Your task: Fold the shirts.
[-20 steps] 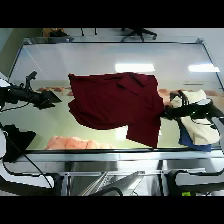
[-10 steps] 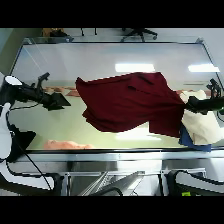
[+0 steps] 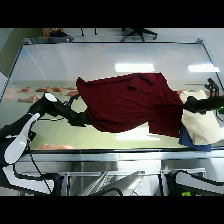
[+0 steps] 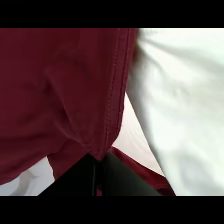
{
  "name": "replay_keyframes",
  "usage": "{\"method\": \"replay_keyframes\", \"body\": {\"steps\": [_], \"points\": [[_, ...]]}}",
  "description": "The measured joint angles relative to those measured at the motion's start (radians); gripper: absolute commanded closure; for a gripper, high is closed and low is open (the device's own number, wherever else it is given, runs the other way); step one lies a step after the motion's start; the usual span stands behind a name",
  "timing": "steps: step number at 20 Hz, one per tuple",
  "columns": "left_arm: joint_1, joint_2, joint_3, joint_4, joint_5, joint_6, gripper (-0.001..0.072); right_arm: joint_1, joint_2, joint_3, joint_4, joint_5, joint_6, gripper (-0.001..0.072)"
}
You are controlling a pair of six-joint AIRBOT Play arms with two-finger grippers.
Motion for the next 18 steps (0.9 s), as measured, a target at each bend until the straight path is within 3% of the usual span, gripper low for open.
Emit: {"method": "replay_keyframes", "body": {"steps": [2, 3, 4, 6, 7, 8, 9, 14, 18], "points": [[-0.04, -0.005, -0.015, -0.024, 0.072, 0.002, 0.0018, 0.001, 0.0, 0.0, 0.0, 0.007, -0.008, 0.0689], [-0.06, -0.011, -0.019, -0.037, 0.095, 0.003, 0.0104, 0.001, 0.0, 0.0, 0.001, 0.009, -0.011, 0.0689], [-0.075, -0.018, -0.022, -0.043, 0.117, 0.003, 0.024, 0.001, 0.0, 0.0, 0.002, 0.01, -0.012, 0.0689], [-0.097, -0.032, -0.026, -0.053, 0.15, 0.003, 0.0258, 0.001, 0.0, 0.0, 0.003, 0.012, -0.018, 0.0689], [-0.104, -0.037, -0.027, -0.061, 0.164, 0.003, 0.0345, 0.001, 0.0, 0.0, 0.003, 0.014, -0.018, 0.0689], [-0.109, -0.04, -0.028, -0.061, 0.183, 0.003, 0.0603, 0.001, 0.0, 0.0, 0.003, 0.014, -0.018, 0.0689], [-0.112, -0.045, -0.029, -0.05, 0.201, 0.004, 0.069, 0.001, 0.0, 0.0, 0.004, 0.014, -0.019, 0.0689], [-0.113, -0.006, -0.031, -0.046, 0.188, 0.012, 0.0695, 0.001, 0.004, 0.0, 0.057, 0.023, -0.039, 0.069], [-0.056, 0.193, 0.013, -0.05, 0.13, 0.007, 0.0694, -0.008, 0.07, 0.04, 0.298, 0.066, -0.136, 0.0689]]}}
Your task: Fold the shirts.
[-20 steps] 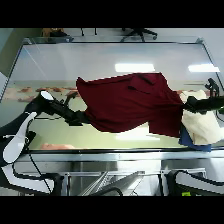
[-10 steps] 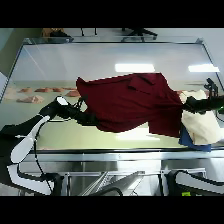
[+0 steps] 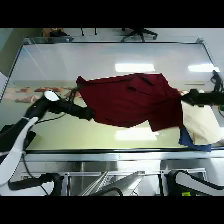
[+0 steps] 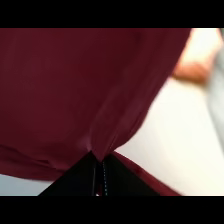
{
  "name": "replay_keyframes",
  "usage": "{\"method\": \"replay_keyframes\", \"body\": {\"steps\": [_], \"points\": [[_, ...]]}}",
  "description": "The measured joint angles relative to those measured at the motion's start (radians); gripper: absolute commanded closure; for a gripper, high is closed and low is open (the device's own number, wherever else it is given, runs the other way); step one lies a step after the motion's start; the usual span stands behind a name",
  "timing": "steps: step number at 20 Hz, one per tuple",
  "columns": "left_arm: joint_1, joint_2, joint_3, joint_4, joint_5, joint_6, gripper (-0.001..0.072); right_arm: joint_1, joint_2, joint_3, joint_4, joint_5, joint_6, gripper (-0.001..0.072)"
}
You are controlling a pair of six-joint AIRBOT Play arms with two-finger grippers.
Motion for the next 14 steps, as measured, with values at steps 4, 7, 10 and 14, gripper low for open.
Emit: {"method": "replay_keyframes", "body": {"steps": [4, 7, 10, 14], "points": [[0.109, 0.343, 0.232, -0.002, -0.079, -0.027, 0.0692, -0.05, 0.14, 0.203, 0.402, 0.014, -0.145, 0.0689], [0.22, 0.555, 0.505, 0.008, -0.067, -0.039, 0.0692, -0.095, 0.23, 0.414, 0.581, -0.041, -0.212, 0.0689], [0.319, 0.64, 0.766, 0.077, -0.061, -0.068, 0.0692, -0.12, 0.283, 0.611, 0.612, -0.127, -0.251, 0.069], [0.29, 0.595, 0.967, 0.152, -0.074, -0.099, 0.0692, -0.143, 0.276, 0.736, 0.589, -0.153, -0.259, 0.069]]}}
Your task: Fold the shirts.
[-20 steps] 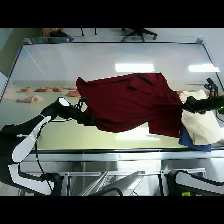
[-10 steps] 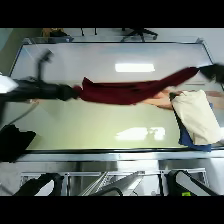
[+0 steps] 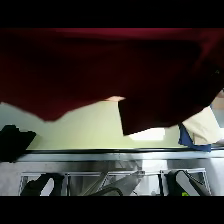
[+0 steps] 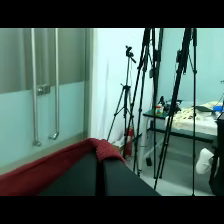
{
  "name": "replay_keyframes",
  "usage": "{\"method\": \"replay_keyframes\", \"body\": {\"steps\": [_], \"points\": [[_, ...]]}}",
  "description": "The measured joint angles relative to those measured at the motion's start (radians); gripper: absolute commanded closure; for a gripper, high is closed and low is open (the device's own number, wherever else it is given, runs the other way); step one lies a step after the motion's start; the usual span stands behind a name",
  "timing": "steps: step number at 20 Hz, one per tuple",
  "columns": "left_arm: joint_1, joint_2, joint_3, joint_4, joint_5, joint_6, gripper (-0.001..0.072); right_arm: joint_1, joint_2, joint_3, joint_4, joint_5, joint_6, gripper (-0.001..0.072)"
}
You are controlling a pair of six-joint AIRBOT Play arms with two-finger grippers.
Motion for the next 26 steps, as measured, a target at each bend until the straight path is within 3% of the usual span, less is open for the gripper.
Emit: {"method": "replay_keyframes", "body": {"steps": [3, 7, 14, 20, 26], "points": [[-0.111, -0.093, -0.019, 0.058, -0.016, -0.008, 0.0692, -0.014, -0.063, -0.023, -0.005, 0.068, 0.036, 0.0691], [-0.185, -0.276, -0.145, 0.125, -0.017, -0.011, 0.0692, 0.066, -0.143, -0.224, -0.027, 0.103, 0.037, 0.0691], [-0.144, -0.699, -0.29, 0.157, 0.081, 0.065, 0.0692, 0.31, -0.441, -0.601, -0.167, -0.156, -0.082, 0.0691], [-0.117, -1.052, -0.063, 0.157, 0.066, 0.064, 0.0692, 0.394, -0.812, -0.461, -0.17, -0.29, -0.137, 0.0691], [-0.099, -1.15, -0.008, 0.158, 0.054, 0.026, 0.0692, 0.401, -0.936, -0.315, -0.2, -0.294, -0.12, 0.0691]]}}
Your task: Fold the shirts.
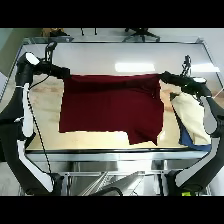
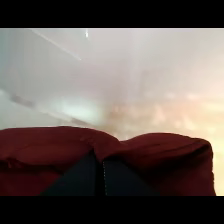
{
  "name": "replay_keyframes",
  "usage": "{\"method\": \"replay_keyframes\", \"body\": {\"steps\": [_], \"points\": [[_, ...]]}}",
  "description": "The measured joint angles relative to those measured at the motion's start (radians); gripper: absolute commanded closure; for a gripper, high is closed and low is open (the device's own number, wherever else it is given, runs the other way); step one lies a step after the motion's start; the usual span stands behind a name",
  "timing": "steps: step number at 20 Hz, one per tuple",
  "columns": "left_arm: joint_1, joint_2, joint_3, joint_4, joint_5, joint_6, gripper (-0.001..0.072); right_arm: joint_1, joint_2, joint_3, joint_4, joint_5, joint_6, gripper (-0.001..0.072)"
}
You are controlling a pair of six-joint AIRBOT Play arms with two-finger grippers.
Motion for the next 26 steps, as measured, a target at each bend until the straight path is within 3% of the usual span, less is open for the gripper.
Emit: {"method": "replay_keyframes", "body": {"steps": [11, 17, 18, 19, 20, 26], "points": [[-0.042, -0.059, -0.084, 0.179, 0.031, -0.027, 0.0691, 0.031, -0.02, 0.021, -0.437, 0.078, 0.2, 0.0691], [-0.06, -0.065, -0.086, 0.233, 0.048, -0.04, 0.0672, 0.051, -0.021, 0.021, -0.523, 0.077, 0.235, 0.0686], [-0.062, -0.065, -0.086, 0.225, 0.049, -0.04, 0.0369, 0.053, -0.02, 0.021, -0.525, 0.078, 0.236, 0.0634], [-0.064, -0.065, -0.086, 0.215, 0.052, -0.04, 0.0138, 0.054, -0.017, 0.021, -0.528, 0.08, 0.239, 0.0465], [-0.064, -0.065, -0.086, 0.197, 0.052, -0.041, 0.0063, 0.055, -0.011, 0.021, -0.528, 0.086, 0.24, 0.0393], [-0.02, 0.005, -0.062, 0.161, -0.09, -0.082, 0.0065, 0.013, 0.129, 0.021, -0.53, 0.17, 0.31, 0.0392]]}}
